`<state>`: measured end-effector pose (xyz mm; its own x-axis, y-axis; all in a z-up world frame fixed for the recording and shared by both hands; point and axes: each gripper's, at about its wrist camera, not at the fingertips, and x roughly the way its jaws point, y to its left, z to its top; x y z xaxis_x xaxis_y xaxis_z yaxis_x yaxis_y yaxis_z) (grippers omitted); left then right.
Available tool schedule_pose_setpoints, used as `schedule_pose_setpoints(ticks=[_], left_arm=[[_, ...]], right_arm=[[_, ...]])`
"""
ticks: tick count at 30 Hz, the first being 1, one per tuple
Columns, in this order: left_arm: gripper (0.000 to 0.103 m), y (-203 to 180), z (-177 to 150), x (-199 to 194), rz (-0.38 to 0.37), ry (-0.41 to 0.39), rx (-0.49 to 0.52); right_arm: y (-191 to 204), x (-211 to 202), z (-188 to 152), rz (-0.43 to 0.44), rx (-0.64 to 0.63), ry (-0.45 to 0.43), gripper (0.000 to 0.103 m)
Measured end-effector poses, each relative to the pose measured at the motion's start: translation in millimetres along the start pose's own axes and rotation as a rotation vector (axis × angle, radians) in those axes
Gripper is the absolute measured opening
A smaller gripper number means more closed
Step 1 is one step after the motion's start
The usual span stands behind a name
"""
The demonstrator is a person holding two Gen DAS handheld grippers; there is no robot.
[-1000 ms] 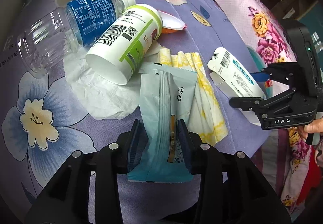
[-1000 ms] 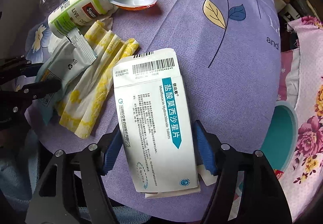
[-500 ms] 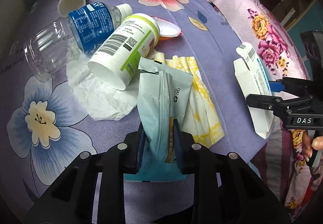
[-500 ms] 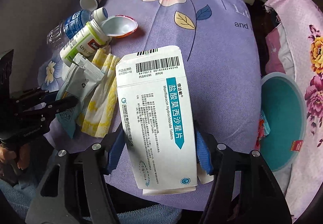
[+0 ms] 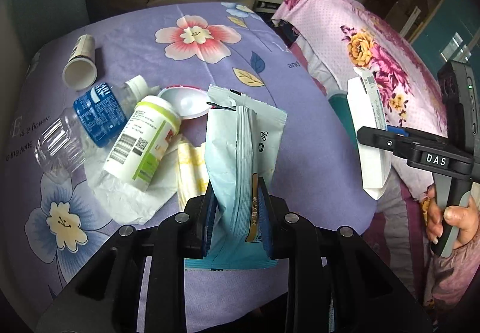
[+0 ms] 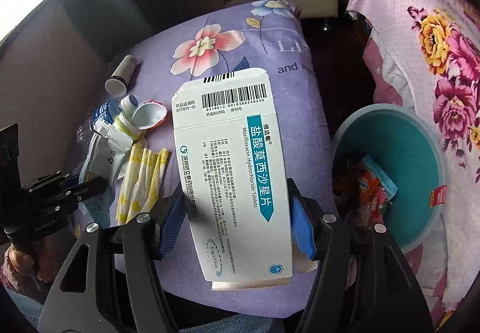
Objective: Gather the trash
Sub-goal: 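Carry the medicine box and sachet over the wastebasket and release both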
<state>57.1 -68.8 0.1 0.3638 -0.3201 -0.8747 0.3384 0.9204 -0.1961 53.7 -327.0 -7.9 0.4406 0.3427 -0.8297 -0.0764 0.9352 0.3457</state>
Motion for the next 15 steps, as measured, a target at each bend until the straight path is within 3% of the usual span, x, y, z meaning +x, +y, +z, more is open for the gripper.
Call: schedule_pose_setpoints(ticks=[10, 15], left_arm=[[0.026, -116, 43, 45, -0.051, 0.053, 0.217], [0.026, -159, 61, 72, -0.082, 0.085, 0.252]], right_arm=[[-107, -48, -13, -0.058, 0.236, -0.138, 0.060], [-150, -57, -25, -0.088, 0.321, -0.166, 0.060]])
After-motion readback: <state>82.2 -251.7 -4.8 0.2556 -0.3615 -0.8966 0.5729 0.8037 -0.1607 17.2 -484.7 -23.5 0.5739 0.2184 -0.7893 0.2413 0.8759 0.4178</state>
